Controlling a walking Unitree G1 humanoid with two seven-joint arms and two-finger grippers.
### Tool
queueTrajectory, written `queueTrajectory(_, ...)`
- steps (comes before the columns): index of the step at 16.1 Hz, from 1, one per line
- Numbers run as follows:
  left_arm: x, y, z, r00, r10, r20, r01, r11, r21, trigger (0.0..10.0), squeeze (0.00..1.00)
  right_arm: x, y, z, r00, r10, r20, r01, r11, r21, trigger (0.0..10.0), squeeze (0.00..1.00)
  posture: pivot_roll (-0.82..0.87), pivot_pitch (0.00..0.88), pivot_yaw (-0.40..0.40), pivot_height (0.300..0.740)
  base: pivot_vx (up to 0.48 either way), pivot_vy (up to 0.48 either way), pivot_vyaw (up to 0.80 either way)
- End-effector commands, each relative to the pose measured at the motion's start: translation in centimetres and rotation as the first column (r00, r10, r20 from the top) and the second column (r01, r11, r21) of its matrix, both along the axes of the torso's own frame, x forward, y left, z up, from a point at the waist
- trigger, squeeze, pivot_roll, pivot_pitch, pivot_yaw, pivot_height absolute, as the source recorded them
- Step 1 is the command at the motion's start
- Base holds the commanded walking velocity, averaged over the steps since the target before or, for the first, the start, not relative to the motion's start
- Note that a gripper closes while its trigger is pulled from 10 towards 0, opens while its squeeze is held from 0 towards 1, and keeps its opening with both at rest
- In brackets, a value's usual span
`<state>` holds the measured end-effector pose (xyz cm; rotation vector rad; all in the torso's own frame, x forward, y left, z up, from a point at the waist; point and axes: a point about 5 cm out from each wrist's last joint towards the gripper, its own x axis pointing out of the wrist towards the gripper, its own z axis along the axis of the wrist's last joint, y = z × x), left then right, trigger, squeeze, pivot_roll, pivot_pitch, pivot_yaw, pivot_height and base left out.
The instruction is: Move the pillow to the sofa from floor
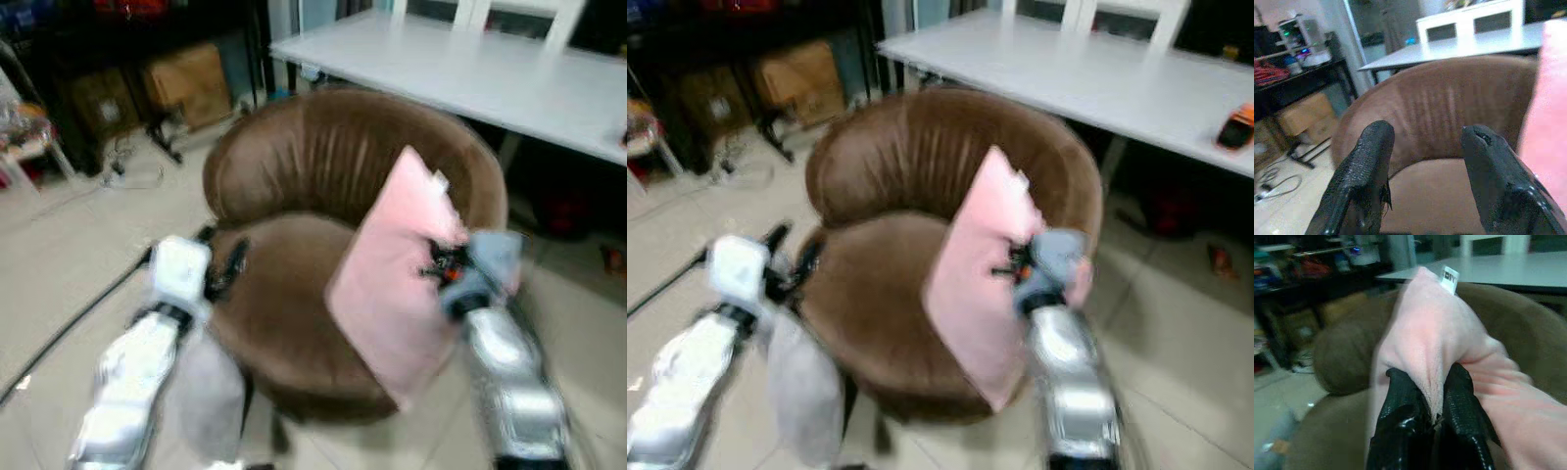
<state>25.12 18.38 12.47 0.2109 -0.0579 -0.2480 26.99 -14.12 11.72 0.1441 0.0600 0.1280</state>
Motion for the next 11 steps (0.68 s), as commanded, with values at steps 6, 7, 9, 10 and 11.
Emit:
queueTrajectory(6,0.08,-0.60,0.26,0.999,-0.035,0.008,0.035,0.999,-0.011,10.0,0.00,0.13,-0.70,1.03,0.998,-0.013,0.065,0.014,1.000,-0.019,10.0,0.00,-0.06,0.000,0.064,0.740,0.352,0.000,0.00)
queueTrajectory(7,0.04,-0.59,0.27,0.999,-0.037,0.008,0.037,0.999,-0.011,10.0,0.00,0.12,-0.62,1.05,0.998,-0.007,0.067,0.008,1.000,-0.020,10.0,0.00,-0.06,0.000,0.064,0.740,0.349,0.000,0.00)
queueTrajectory(9,0.00,-0.62,0.27,0.999,-0.038,0.007,0.038,0.999,-0.012,10.0,0.00,0.12,-0.54,1.09,0.998,-0.002,0.068,0.003,1.000,-0.020,10.0,0.00,-0.06,0.000,0.065,0.740,0.345,0.000,0.00)
queueTrajectory(10,-0.02,-0.64,0.26,0.999,-0.039,0.007,0.039,0.999,-0.012,10.0,0.00,0.11,-0.54,1.09,0.998,0.000,0.069,0.002,1.000,-0.020,10.0,0.00,-0.06,0.000,0.065,0.740,0.345,0.000,0.00)
queueTrajectory(11,-0.04,-0.65,0.25,0.999,-0.040,0.006,0.040,0.999,-0.010,10.0,0.00,0.10,-0.52,1.08,0.998,0.002,0.069,-0.001,1.000,-0.019,10.0,0.00,-0.06,0.000,0.065,0.740,0.341,0.000,0.00)
